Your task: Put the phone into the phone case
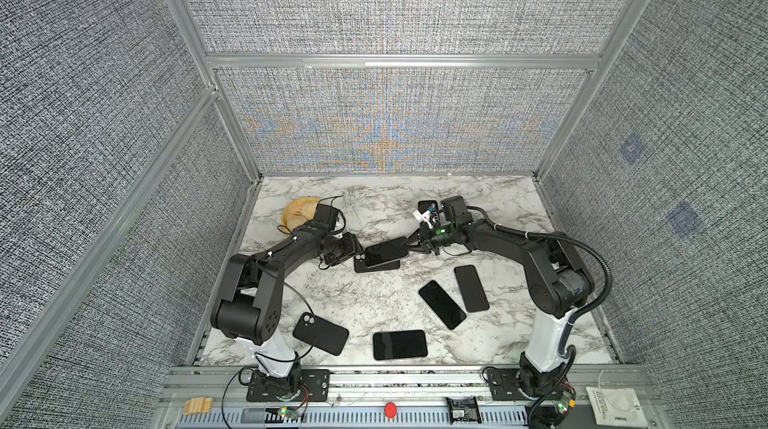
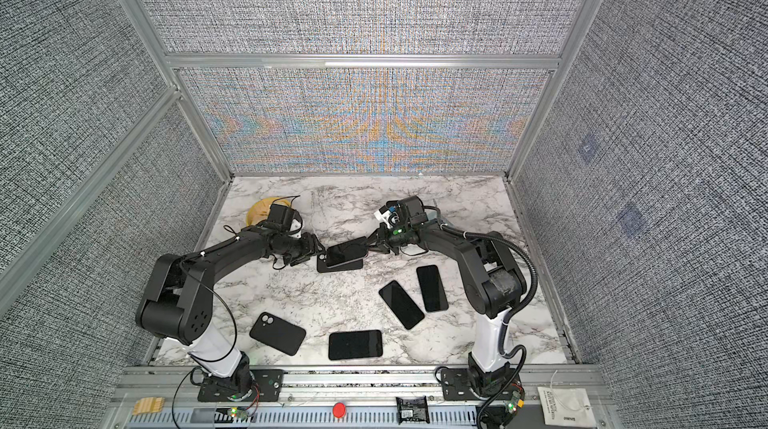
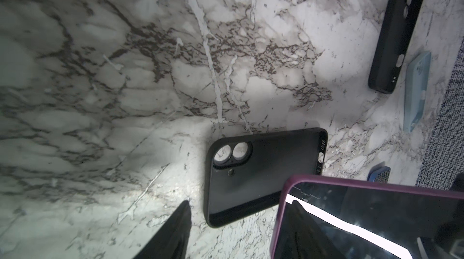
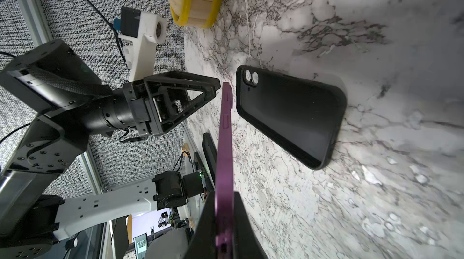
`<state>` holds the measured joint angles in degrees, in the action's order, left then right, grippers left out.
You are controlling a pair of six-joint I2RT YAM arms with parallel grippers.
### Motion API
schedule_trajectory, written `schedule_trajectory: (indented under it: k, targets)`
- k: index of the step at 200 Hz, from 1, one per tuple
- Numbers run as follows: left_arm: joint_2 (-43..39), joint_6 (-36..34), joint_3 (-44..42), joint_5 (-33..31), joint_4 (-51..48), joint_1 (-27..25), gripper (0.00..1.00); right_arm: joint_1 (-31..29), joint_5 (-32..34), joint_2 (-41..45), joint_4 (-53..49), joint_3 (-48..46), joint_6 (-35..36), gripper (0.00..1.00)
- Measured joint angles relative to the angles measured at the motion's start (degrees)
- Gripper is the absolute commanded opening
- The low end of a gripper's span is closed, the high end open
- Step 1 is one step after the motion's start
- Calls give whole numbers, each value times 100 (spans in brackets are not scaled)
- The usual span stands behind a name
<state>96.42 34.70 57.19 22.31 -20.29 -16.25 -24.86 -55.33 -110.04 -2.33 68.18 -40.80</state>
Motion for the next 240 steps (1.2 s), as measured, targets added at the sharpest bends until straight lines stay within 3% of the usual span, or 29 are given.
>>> schedule_trajectory:
  k: [118, 240]
  targets:
    - [328, 310, -262, 337, 667, 146, 62, -61, 50, -573, 181, 205, -192, 0]
    - [431, 437, -568, 638, 1211, 149, 54, -96, 105, -1008, -179, 658, 203, 0]
